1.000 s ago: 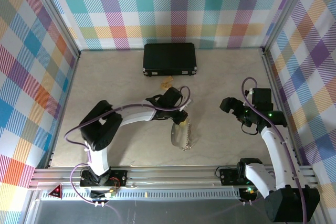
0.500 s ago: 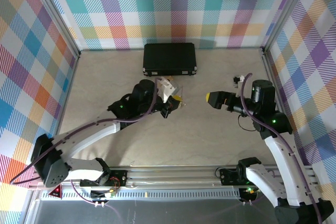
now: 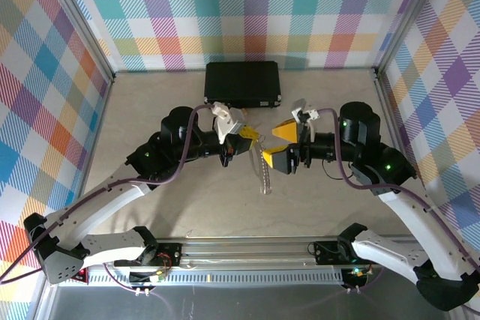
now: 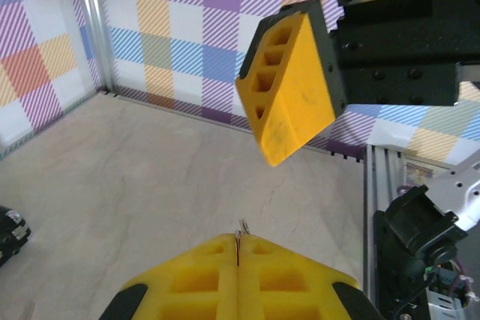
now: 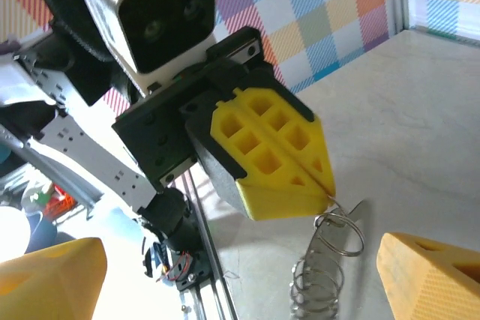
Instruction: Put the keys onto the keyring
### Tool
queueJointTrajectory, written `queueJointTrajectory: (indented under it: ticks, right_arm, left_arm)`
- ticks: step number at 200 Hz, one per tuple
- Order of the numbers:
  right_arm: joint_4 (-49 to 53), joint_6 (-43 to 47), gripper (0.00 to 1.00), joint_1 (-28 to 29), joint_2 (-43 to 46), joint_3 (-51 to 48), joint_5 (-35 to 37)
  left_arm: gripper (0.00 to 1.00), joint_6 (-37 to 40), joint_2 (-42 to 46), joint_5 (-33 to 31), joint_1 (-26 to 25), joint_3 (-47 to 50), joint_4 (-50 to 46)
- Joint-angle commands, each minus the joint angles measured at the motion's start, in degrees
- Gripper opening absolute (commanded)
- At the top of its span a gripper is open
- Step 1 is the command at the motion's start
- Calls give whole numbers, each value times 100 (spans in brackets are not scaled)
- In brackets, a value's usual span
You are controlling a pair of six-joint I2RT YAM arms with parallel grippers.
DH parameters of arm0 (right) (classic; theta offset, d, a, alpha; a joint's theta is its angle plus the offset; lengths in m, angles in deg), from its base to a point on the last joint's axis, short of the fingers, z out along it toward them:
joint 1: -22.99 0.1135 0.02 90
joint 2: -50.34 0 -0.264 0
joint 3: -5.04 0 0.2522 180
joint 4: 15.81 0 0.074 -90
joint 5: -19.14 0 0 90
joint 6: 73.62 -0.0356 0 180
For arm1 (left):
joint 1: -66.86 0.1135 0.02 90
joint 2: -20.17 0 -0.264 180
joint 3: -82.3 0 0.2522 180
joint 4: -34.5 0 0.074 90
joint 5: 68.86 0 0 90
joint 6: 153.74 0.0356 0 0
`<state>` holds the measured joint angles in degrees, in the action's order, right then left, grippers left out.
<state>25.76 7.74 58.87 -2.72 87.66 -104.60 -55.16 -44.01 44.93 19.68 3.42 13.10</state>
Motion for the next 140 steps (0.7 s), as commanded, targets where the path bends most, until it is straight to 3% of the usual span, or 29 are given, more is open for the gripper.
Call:
queueJointTrajectory:
  ticks: [1, 48, 74, 104, 140]
  right_arm:
    - [57, 363, 96, 88, 124, 139, -104]
    - [207, 580, 96, 180, 3, 164, -255]
    - [156, 655, 90, 274, -77, 198, -394]
    - [163, 757, 71, 327, -49, 198, -445]
    - [152, 744, 69, 461, -76, 198, -537]
  left_arm:
    - [0, 26, 179, 407, -37, -206, 148]
    - [0, -92, 323, 653, -37, -220, 226]
    - [0, -150, 392, 700, -38, -251, 266]
    - [0, -203, 428, 737, -31, -257, 293]
    - [0, -268, 491, 741, -36, -210, 406]
